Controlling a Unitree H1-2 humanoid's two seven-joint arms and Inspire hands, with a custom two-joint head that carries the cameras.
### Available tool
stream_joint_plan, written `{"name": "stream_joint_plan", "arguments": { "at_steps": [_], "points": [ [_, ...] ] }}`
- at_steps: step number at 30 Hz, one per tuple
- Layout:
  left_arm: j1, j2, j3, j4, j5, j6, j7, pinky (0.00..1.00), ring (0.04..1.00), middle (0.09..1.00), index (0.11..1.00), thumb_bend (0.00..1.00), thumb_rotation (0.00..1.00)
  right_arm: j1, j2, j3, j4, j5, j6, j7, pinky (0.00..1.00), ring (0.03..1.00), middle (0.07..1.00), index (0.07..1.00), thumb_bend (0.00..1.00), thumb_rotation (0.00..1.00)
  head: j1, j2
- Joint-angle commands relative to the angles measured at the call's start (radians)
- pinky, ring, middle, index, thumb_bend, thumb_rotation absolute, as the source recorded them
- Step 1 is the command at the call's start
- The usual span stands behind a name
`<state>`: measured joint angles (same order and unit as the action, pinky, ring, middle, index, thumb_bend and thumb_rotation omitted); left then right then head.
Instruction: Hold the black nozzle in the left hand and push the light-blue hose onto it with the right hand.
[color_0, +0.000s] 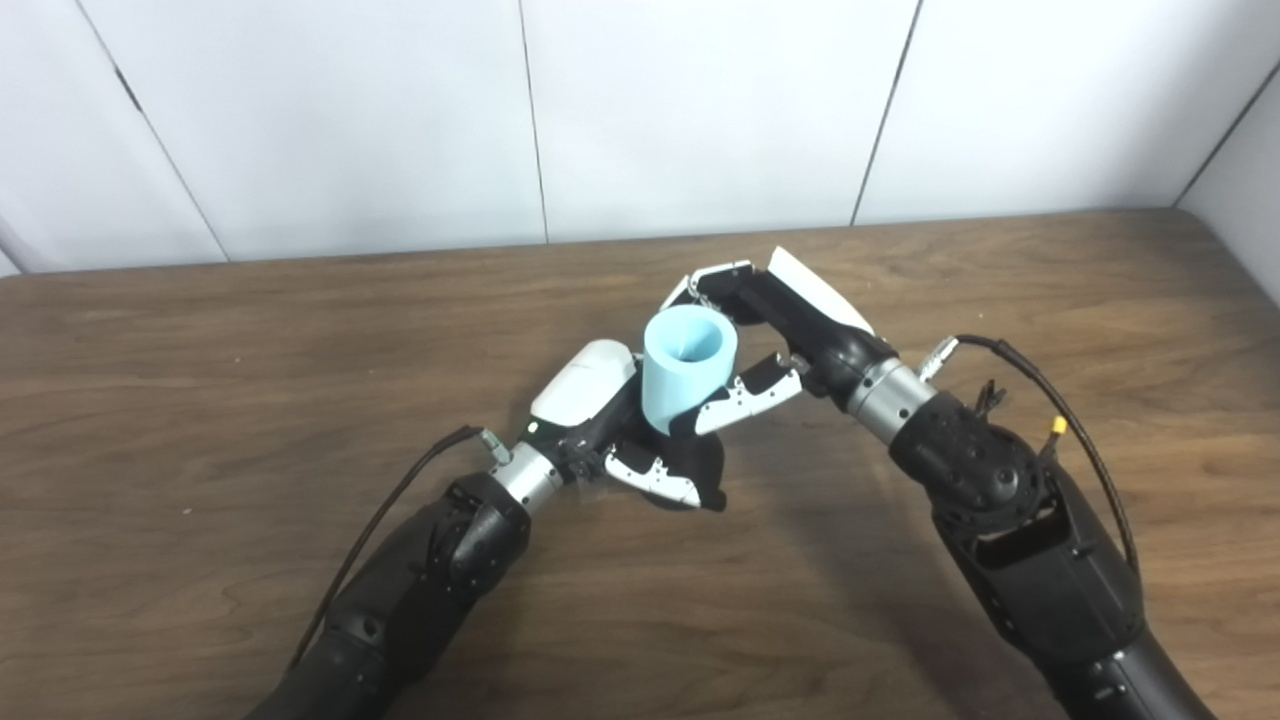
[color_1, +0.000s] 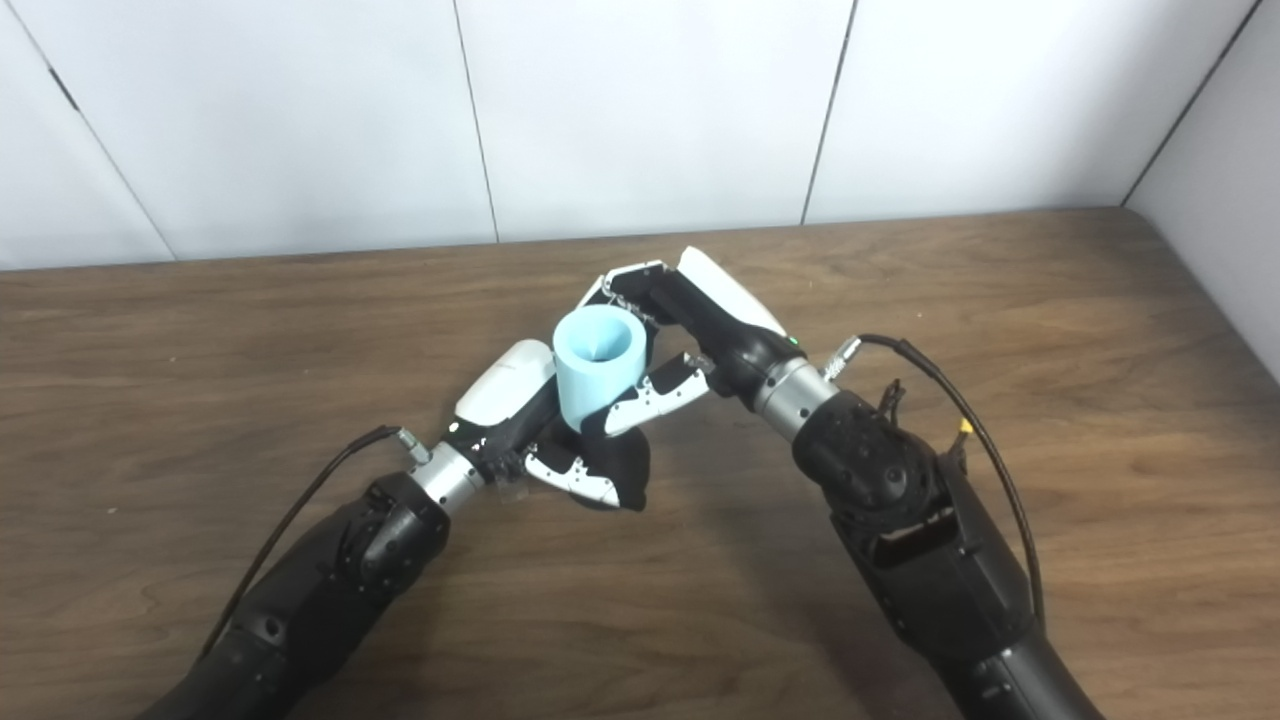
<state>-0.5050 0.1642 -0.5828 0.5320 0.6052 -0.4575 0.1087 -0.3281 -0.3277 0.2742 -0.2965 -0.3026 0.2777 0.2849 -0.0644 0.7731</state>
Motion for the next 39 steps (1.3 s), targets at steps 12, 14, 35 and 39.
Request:
{"name": "stream_joint_plan", "arguments": {
  "at_steps": [12, 14, 35, 39],
  "points": [
    [0.206, -0.009, -0.062, 0.102, 0.04, 0.066, -0.064, 0.34, 0.434, 0.448, 0.498, 0.51, 0.0, 0.086, -0.044, 0.16, 0.102, -0.047, -0.062, 0.076, 0.36, 0.401, 0.49, 0.507, 0.52, 0.0, 0.003, 0.005],
    [0.206, -0.009, -0.061, 0.104, 0.037, 0.063, -0.064, 0.34, 0.434, 0.451, 0.498, 0.51, 0.0, 0.08, -0.051, 0.173, 0.099, -0.054, -0.053, 0.083, 0.37, 0.404, 0.492, 0.504, 0.52, 0.0, 0.004, 0.007],
    [0.194, -0.018, -0.062, 0.132, 0.041, 0.056, -0.055, 0.33, 0.424, 0.441, 0.502, 0.5, 0.0, 0.033, -0.11, 0.169, 0.042, -0.036, 0.031, 0.096, 0.41, 0.419, 0.532, 0.672, 0.52, 0.0, -0.002, -0.01],
    [0.186, -0.022, -0.063, 0.147, 0.044, 0.051, -0.049, 0.31, 0.416, 0.434, 0.502, 0.5, 0.0, -0.012, -0.114, 0.11, -0.023, -0.041, 0.042, 0.057, 0.72, 0.873, 0.939, 0.964, 0.89, 0.22, -0.005, -0.018]
  ]
}}
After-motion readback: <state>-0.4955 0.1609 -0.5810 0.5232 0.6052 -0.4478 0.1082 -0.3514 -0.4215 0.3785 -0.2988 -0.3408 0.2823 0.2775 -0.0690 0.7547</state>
